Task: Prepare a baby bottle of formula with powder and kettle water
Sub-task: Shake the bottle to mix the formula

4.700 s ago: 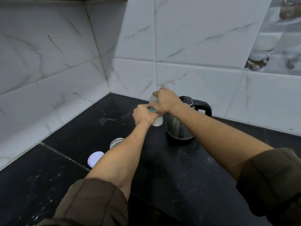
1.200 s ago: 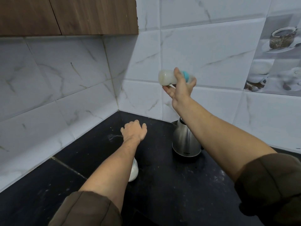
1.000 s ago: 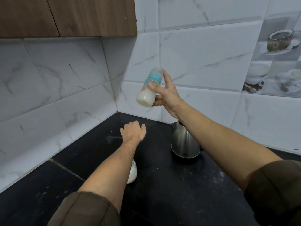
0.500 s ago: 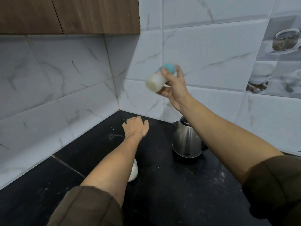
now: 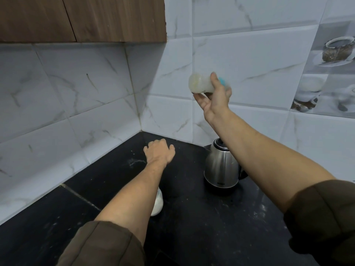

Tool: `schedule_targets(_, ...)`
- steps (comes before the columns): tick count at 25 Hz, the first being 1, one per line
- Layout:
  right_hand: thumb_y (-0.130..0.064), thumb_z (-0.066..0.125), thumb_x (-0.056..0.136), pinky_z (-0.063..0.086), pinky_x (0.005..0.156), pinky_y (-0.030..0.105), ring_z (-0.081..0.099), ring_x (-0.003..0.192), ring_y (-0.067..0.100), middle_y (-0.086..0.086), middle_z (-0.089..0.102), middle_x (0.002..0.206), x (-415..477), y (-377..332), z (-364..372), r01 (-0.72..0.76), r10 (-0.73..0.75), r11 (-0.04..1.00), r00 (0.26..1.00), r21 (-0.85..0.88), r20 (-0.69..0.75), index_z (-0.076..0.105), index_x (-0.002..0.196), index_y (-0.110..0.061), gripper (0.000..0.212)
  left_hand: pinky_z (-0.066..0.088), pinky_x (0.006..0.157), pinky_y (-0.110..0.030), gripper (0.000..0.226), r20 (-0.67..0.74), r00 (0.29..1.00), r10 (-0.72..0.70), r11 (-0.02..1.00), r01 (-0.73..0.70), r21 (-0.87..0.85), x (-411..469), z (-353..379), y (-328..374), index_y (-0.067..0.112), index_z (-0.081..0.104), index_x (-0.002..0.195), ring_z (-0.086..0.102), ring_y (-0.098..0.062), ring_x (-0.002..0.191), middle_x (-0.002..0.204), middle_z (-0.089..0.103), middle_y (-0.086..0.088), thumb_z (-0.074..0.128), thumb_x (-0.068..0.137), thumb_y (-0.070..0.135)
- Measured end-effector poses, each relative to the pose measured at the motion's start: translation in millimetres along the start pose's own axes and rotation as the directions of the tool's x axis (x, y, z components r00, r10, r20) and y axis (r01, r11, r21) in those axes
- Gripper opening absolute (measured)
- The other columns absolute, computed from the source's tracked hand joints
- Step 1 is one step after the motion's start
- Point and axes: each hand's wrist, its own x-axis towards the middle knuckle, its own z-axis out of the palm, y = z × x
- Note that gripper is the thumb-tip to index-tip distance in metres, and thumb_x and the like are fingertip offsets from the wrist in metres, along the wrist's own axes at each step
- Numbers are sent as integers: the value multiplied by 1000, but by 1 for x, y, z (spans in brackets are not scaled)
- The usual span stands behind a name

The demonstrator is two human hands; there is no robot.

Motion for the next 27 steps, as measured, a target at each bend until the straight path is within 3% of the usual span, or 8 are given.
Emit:
schedule_targets(2, -31, 80, 90, 63, 71, 43, 77, 86, 29, 11, 64, 130, -10, 1, -3, -1, 69, 954, 973, -298, 221, 39, 149, -27, 73, 40, 109, -50, 51, 4, 1000, -7, 1000, 7, -1, 1, -1, 0, 13, 60, 139, 54, -32, 129, 135, 64, -12, 43, 105, 46)
schedule_targets(4, -29, 78, 94, 62, 73, 45, 77, 91, 30, 13, 61, 139, -16, 6, -10, 64, 109, 899, 925, -434, 363, 36, 152, -35, 71, 39, 109, -50, 50, 0, 1000, 0, 1000, 0, 2, 2, -2, 0, 13, 60, 139, 54, -32, 129, 135, 64, -11, 43, 104, 46)
schedule_targets(9, -29, 81, 93, 65, 74, 45, 79, 78, 23, 14, 59, 135, 0, 2, -5, 6, -6, 1000, 1000, -4, -23, 33, 153, -26, 77, 38, 110, -50, 50, 0, 1000, -6, 1000, 6, -7, 1, -1, -2, 13, 60, 138, 53, -32, 130, 135, 63, -10, 45, 104, 46)
schedule_targets(12, -27, 79, 93, 64, 76, 48, 78, 90, 32, 11, 65, 132, -16, 1, -7, 22, 107, 914, 950, -406, 292, 37, 152, -32, 72, 39, 110, -51, 50, 5, 1000, -4, 1000, 4, -7, 1, 1, -2, 13, 60, 138, 54, -32, 129, 135, 64, -10, 47, 103, 47)
schedule_targets(14, -27, 79, 93, 64, 76, 49, 78, 95, 34, 12, 63, 140, -21, 1, -12, 98, 129, 866, 904, -491, 407, 33, 153, -42, 77, 39, 111, -51, 50, 4, 1000, -1, 1000, 1, 0, 1, 0, -2, 14, 59, 139, 54, -32, 130, 136, 63, -10, 47, 103, 47)
schedule_targets(18, -29, 78, 95, 66, 76, 45, 80, 79, 24, 10, 55, 144, -13, 1, -4, 85, -84, 990, 996, -111, 12, 22, 160, -37, 86, 39, 109, -50, 50, 8, 1000, -19, 1000, 19, -4, -1, 1, -5, 14, 60, 138, 54, -32, 129, 135, 63, -10, 47, 102, 46)
schedule_targets(24, -24, 81, 93, 64, 72, 45, 78, 100, 37, 15, 66, 134, -39, 14, -3, 138, 79, 859, 916, -493, 394, 25, 159, -43, 89, 40, 108, -49, 50, 19, 1000, 2, 1000, -2, -20, -3, -4, 6, 14, 58, 139, 53, -32, 130, 135, 63, -10, 50, 102, 46)
schedule_targets(27, -26, 80, 94, 65, 70, 41, 77, 100, 37, 8, 57, 139, -31, 10, 2, 89, -83, 979, 996, -182, 42, 24, 158, -39, 86, 40, 107, -49, 49, 9, 1000, -2, 1000, 2, -16, -1, -2, 3, 14, 60, 137, 54, -32, 128, 133, 64, -10, 49, 101, 46)
